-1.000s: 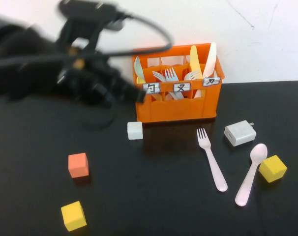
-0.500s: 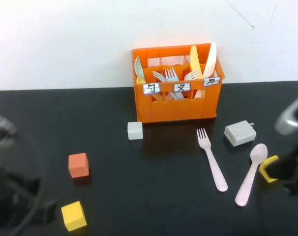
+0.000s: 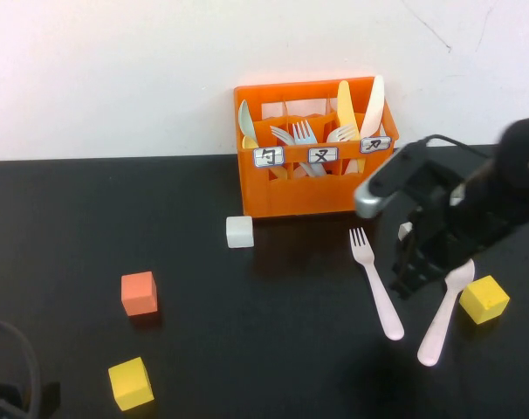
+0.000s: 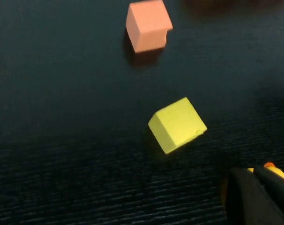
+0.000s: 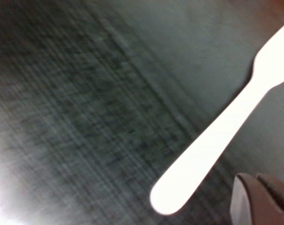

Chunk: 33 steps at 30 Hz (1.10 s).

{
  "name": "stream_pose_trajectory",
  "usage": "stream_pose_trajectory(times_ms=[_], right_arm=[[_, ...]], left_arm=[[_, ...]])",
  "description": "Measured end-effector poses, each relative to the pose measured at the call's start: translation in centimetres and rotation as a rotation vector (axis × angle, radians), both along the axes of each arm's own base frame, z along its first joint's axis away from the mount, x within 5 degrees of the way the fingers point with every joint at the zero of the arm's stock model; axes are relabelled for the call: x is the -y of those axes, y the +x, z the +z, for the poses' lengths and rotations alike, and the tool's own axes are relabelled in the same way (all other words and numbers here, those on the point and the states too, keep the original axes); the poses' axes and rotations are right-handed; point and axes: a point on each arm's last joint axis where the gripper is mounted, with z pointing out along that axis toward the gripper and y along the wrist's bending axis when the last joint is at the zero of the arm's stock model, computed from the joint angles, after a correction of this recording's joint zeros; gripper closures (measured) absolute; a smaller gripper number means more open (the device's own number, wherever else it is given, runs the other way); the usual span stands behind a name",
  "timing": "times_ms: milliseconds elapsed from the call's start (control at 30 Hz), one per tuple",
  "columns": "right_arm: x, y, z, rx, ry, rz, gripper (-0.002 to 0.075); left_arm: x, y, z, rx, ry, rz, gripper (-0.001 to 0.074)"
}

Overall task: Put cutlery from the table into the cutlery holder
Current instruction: Pick up the fork

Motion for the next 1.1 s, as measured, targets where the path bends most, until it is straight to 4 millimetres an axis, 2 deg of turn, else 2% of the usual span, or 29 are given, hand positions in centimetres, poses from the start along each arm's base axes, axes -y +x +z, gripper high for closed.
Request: stream_pose_trajectory(times_ms=[233, 300, 400, 567, 667, 833, 1100], right_arm=[[-1.5, 2.6, -1.8, -0.015, -0.060, 0.010, 0.0723], [-1.8, 3.1, -2.2, -0.024, -0.066, 0.009, 0.0698], [-2.1, 3.8, -2.8, -0.043, -0.065, -0.014, 0.0608], [-2.4, 4.4, -3.8, -0.070, -0.055, -0.068, 0.0384], [-2.5, 4.5, -4.6, -0.088, -0.063, -0.073, 0.0332], [-2.6, 4.7, -6.0, -0.111, -0.075, -0.077, 0.0314], [-2.6, 4.8, -6.2, -0.113, -0.076, -0.077, 0.0339]], left_arm=[[0.2, 0.0, -1.0, 0.002, -0.017, -0.006, 0.0735], [0.3, 0.0, -1.2, -0.002, -0.041, -0.006, 0.0736], [0.5, 0.0, -1.1, -0.001, -0.068, -0.004, 0.0735], [0.5, 0.0, -1.1, 0.001, -0.077, -0.005, 0.0735], [0.6, 0.0, -1.1, 0.006, -0.083, -0.006, 0.0736], [0.6, 0.1, -1.1, 0.009, -0.087, -0.007, 0.0736], [0.6, 0.1, -1.1, 0.009, -0.095, -0.003, 0.0736]])
